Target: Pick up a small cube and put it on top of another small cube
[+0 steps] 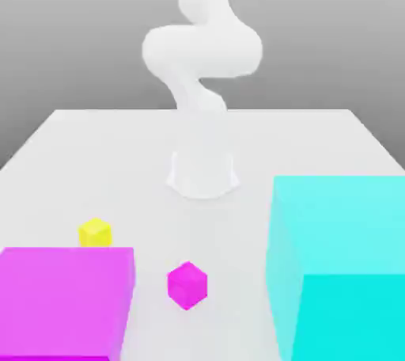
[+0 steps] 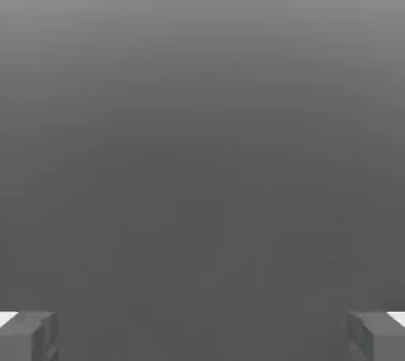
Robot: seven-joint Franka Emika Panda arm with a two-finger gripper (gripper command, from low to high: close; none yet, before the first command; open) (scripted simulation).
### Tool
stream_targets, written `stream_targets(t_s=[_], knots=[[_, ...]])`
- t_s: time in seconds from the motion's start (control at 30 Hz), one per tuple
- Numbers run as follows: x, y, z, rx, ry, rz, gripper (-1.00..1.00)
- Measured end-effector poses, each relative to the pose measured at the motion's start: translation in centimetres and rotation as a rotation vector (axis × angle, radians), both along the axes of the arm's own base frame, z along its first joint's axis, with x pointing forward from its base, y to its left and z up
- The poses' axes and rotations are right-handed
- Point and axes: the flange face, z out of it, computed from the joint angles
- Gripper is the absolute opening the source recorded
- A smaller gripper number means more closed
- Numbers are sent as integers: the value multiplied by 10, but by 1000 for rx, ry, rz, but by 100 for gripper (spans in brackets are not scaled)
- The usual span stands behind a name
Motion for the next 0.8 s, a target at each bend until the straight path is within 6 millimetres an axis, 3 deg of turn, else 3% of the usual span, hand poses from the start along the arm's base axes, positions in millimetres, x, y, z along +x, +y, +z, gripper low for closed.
stream_targets(t_s=[0.13, 0.27, 0.4, 0.53, 0.67, 0.8], knots=[[45, -5, -99, 22, 140, -146, 0], [64, -17, -199, 60, 271, -281, 0], [60, -30, -299, 119, 404, -417, 0], [33, -36, -390, 202, 535, -549, 0], [-3, -31, -457, 295, 647, -663, 0], [-7, -29, -482, 320, 661, -684, 0]])
